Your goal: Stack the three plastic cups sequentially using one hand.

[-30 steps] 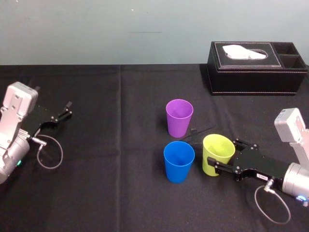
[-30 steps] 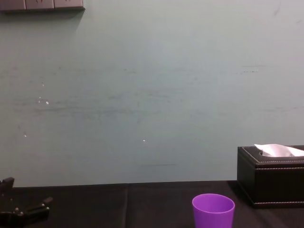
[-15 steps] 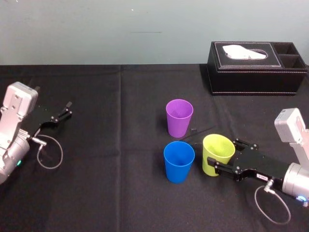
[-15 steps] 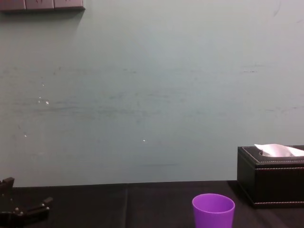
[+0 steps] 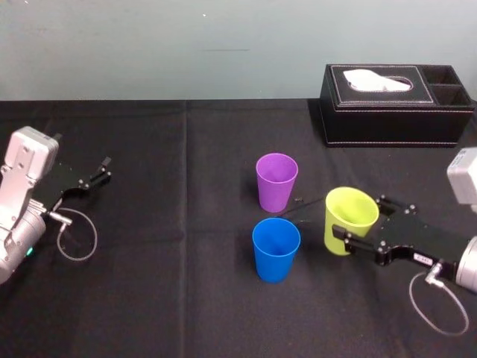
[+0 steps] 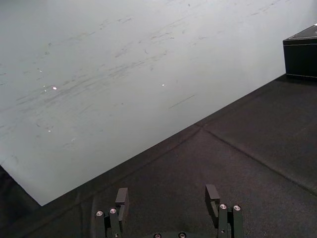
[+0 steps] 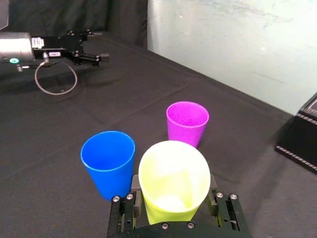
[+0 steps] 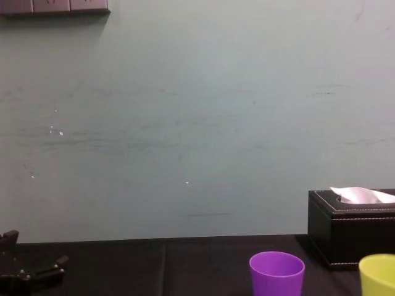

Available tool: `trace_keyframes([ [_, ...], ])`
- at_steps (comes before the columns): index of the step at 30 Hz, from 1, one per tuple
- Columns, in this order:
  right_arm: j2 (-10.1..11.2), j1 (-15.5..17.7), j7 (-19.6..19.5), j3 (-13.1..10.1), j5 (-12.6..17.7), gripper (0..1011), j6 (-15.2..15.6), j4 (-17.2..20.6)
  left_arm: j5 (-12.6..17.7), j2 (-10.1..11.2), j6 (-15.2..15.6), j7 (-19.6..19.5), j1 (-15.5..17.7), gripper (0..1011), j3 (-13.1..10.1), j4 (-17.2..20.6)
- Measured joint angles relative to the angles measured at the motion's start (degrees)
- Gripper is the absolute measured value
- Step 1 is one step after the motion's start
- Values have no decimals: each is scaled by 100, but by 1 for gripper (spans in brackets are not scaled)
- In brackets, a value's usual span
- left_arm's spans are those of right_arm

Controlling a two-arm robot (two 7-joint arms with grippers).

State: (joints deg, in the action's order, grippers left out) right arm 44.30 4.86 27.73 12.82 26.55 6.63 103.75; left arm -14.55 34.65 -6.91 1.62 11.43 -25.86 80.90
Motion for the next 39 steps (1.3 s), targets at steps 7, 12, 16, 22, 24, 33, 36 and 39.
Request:
trace_keyframes([
  [7,65,-59,-119,-177,91,738,287,316,0,0,0,0,0,1012,0,0],
  [12,48,-253,-145,-187,132,739,430,389,0,0,0,0,0,1011,0,0],
  [16,-25,-528,-155,-83,122,739,521,381,0,0,0,0,0,1011,0,0],
  [22,-179,-865,-156,118,60,738,578,218,0,0,0,0,0,1011,0,0],
  [24,-257,-997,-151,206,44,738,576,121,0,0,0,0,0,1011,0,0],
  [33,-483,-1468,-114,470,-36,739,577,-186,0,0,0,0,0,1011,0,0],
  [36,-550,-1644,-95,562,-65,739,618,-304,0,0,0,0,0,1011,0,0],
  [39,-622,-1811,-63,667,-102,738,655,-427,0,0,0,0,0,1011,0,0],
])
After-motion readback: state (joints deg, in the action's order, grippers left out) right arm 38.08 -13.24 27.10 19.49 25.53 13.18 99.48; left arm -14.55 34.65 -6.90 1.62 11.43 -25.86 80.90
